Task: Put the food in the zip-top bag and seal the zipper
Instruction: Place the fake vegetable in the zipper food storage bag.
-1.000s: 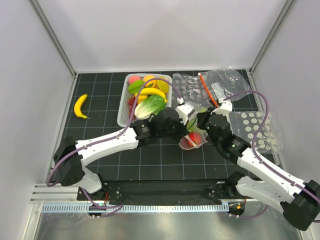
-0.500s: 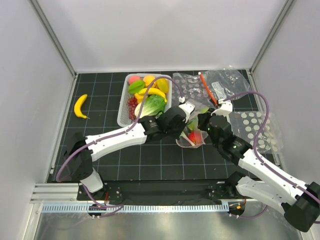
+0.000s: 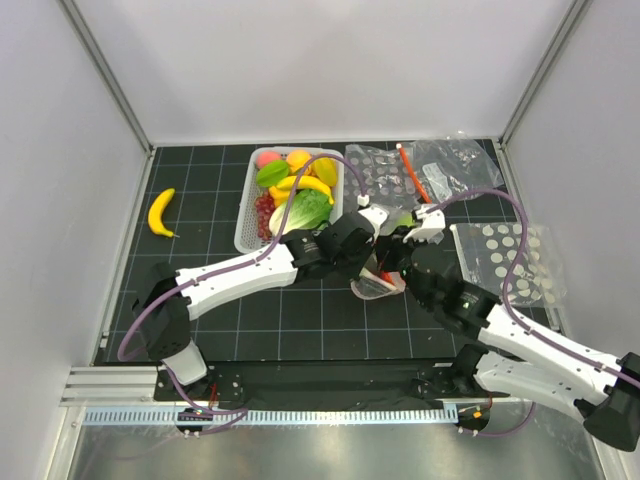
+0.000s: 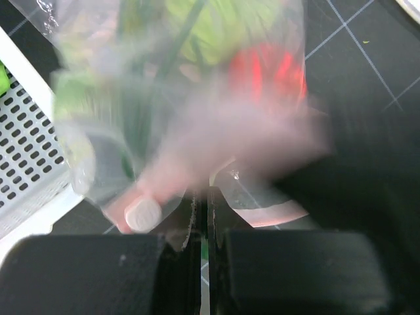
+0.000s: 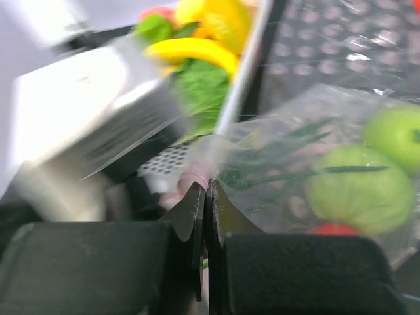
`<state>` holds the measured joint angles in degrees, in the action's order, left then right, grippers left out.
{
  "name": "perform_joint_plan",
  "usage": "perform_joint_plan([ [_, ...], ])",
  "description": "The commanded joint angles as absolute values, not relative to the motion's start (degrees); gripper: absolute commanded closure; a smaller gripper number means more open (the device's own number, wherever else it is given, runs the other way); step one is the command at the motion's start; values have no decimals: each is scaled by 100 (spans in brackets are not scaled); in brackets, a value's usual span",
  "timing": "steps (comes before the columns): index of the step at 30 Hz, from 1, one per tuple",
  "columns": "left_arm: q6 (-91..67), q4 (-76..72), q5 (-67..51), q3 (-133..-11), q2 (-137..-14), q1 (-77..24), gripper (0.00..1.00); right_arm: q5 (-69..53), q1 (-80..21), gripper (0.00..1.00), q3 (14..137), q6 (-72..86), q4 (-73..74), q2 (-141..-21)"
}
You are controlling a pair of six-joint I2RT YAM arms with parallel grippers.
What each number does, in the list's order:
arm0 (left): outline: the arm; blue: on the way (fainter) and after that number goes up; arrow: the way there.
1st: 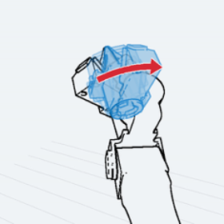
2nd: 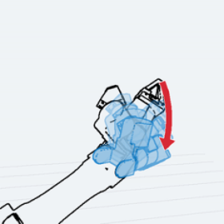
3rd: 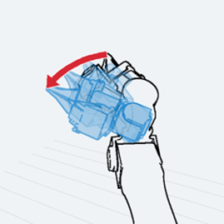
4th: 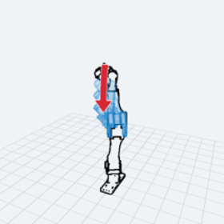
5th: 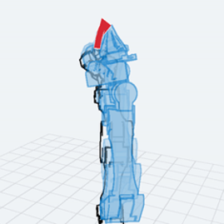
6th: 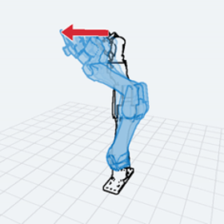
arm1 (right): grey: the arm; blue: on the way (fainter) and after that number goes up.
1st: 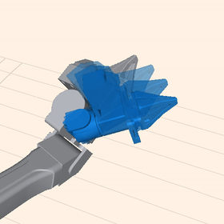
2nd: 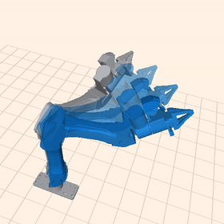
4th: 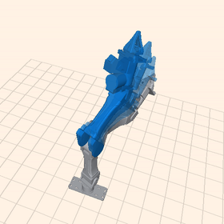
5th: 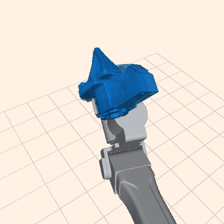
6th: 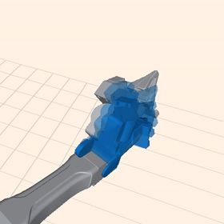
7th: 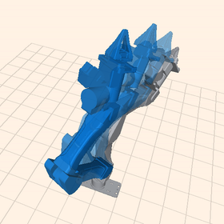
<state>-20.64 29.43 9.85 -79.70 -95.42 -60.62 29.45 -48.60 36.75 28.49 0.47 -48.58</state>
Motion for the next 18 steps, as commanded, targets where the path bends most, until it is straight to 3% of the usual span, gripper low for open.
perform_joint_plan([
  [1,-2311,2804,949,-8042,-9255,-6021,100,3304,-5404,99,3727,2452,-1001,-4413],
  [13,-3128,2329,-261,-8173,-8420,-5678,100,3401,-5581,99,4271,3023,-607,-4588],
  [18,-3568,2434,-89,-8253,-8437,-5686,99,3595,-5607,99,4377,3366,-816,-4535],
])
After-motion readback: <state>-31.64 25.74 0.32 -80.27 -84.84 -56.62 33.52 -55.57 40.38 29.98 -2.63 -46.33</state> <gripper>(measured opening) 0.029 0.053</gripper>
